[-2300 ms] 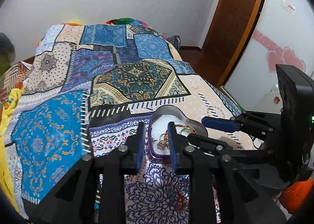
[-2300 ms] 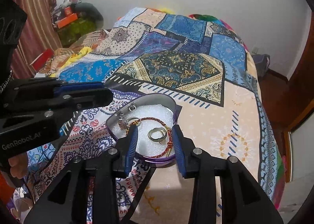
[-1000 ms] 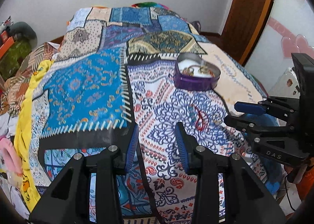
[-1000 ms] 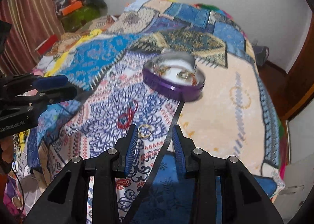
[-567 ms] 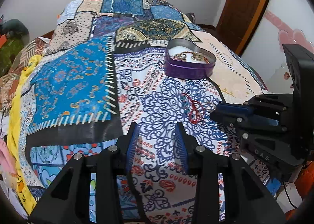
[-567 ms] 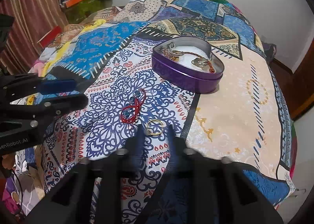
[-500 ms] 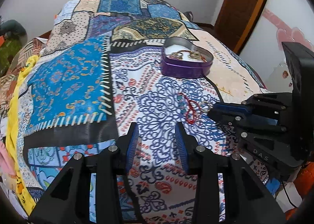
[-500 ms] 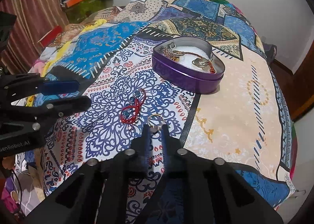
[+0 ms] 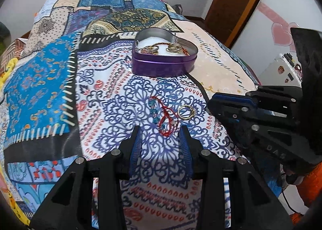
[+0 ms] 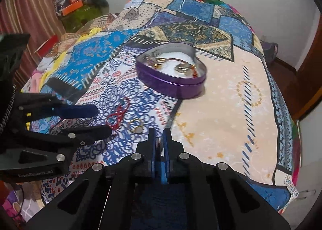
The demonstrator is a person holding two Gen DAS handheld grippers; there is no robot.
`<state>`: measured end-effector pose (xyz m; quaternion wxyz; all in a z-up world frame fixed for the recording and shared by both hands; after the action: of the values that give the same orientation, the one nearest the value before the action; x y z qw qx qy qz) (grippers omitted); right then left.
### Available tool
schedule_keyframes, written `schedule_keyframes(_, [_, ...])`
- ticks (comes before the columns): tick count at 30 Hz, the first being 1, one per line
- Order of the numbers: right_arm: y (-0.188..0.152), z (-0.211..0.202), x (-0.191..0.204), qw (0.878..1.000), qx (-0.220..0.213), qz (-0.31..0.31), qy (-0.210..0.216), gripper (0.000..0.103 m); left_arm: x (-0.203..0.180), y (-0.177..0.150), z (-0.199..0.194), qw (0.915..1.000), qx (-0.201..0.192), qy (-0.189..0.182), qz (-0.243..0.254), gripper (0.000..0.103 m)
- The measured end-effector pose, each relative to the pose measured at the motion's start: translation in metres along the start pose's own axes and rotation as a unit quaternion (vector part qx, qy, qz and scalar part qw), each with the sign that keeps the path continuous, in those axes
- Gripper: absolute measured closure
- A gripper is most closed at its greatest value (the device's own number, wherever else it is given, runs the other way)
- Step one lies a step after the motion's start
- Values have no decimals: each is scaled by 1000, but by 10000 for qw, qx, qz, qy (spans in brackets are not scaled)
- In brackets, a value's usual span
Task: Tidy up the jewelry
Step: 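Grasp the red beaded bracelet with the left tool while the right tool grasps a gold ring, then lower the red bracelet into the tin with the left tool while the right tool drops the ring in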
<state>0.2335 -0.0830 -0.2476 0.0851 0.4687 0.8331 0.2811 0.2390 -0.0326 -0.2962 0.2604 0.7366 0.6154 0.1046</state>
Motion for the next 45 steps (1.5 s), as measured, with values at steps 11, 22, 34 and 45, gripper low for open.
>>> schedule_keyframes(11, [-2, -5, -2, 9996, 17, 182, 226, 72, 15, 13, 7, 9991, -178, 101, -358, 98])
schedule_keyframes(22, [6, 19, 27, 9992, 144, -356, 79, 78, 39, 15, -31, 9959, -635, 379, -511, 98])
schedule_keyframes(34, [15, 1, 20, 9996, -156, -251, -32, 87, 36, 28, -52, 9940, -908, 403, -447, 98])
schedule_keyframes(45, [40, -36, 7, 9973, -724, -63, -138, 86, 19, 54, -69, 9917, -1195, 423, -233, 98])
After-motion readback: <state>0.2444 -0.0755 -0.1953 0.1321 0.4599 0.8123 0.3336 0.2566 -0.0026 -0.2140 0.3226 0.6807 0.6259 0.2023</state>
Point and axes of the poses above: each gripper's, at about its wrist camera, not at the fingertips, and z roughly the way its jaws point, x to its left, y to its top, the point moved 9 cm from there along z, roughly the way its jaws point, and after that the axes turned 2 degrees about y, right-handed, at the moved point
